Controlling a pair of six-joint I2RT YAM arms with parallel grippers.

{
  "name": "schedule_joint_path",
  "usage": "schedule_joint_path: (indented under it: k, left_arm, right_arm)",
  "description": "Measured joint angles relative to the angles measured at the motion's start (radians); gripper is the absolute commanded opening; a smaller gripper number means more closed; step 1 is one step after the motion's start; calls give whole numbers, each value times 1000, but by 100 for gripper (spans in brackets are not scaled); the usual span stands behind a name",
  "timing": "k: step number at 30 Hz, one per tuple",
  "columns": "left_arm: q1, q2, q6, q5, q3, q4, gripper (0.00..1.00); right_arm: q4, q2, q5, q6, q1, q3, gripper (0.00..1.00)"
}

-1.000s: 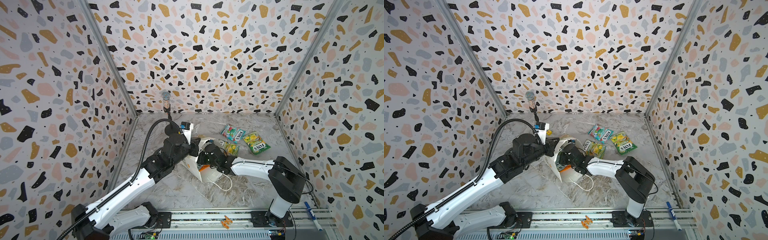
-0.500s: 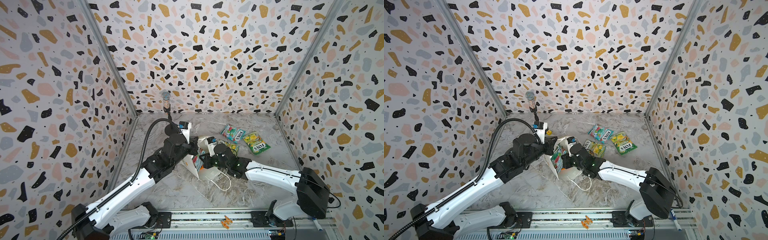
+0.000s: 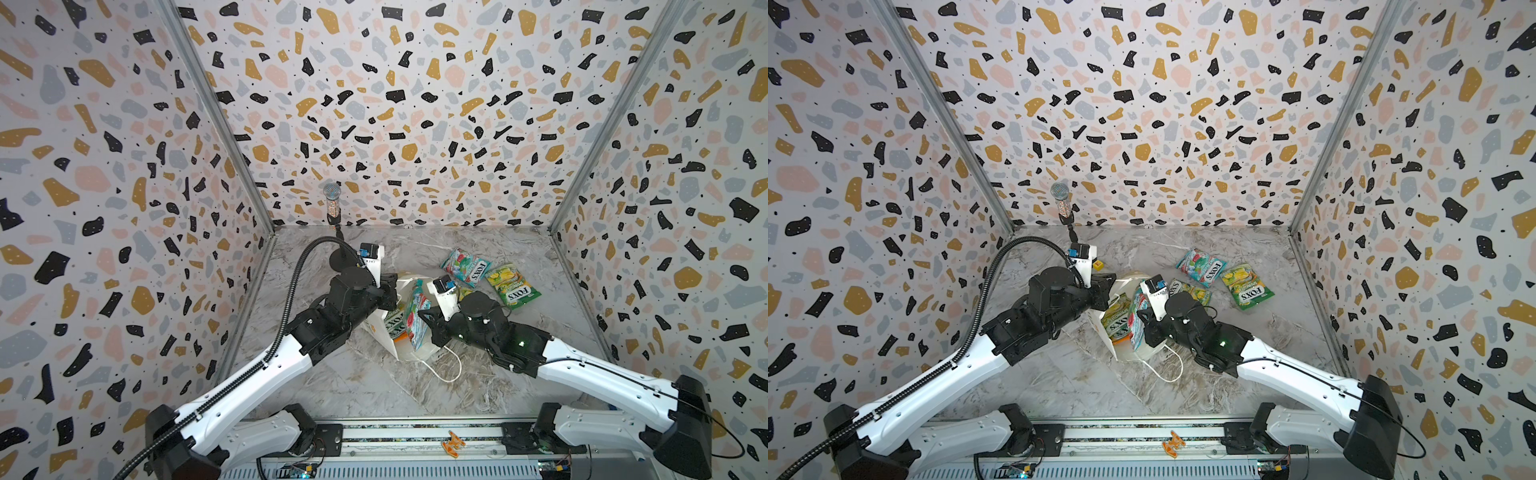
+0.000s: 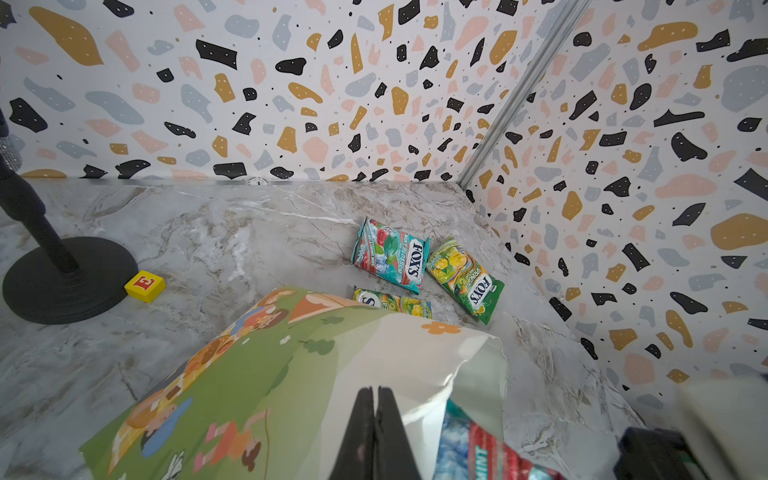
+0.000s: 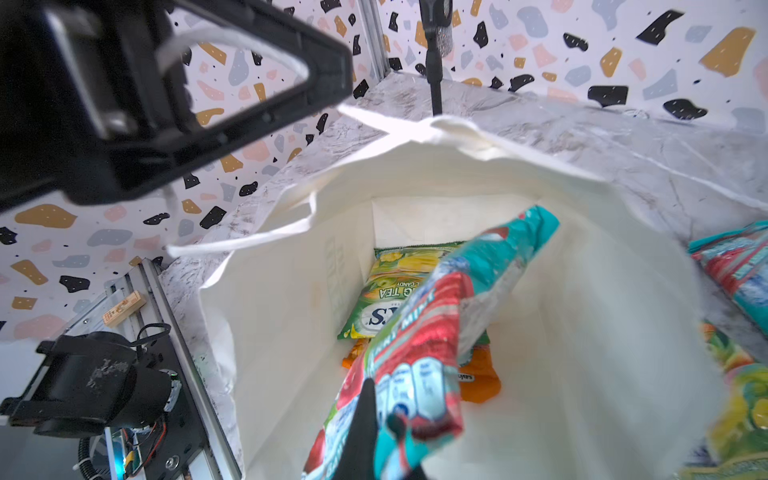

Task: Take the snacks out of the paper bag
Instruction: 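Pull the teal mint packet out of the bag with the right gripper, then lower the teal mint packet beside the other packets and release it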

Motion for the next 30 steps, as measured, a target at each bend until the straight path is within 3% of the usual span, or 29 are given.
schedule_joint_path:
  k: [13, 30]
  left_arm:
    - [0, 0, -13, 3, 0, 0, 0]
    - [0, 0, -14, 3, 0, 0, 0]
  right_arm:
    - [-164, -197, 31, -86, 0, 50, 0]
    - [-375, -317, 337, -80, -8, 125, 0]
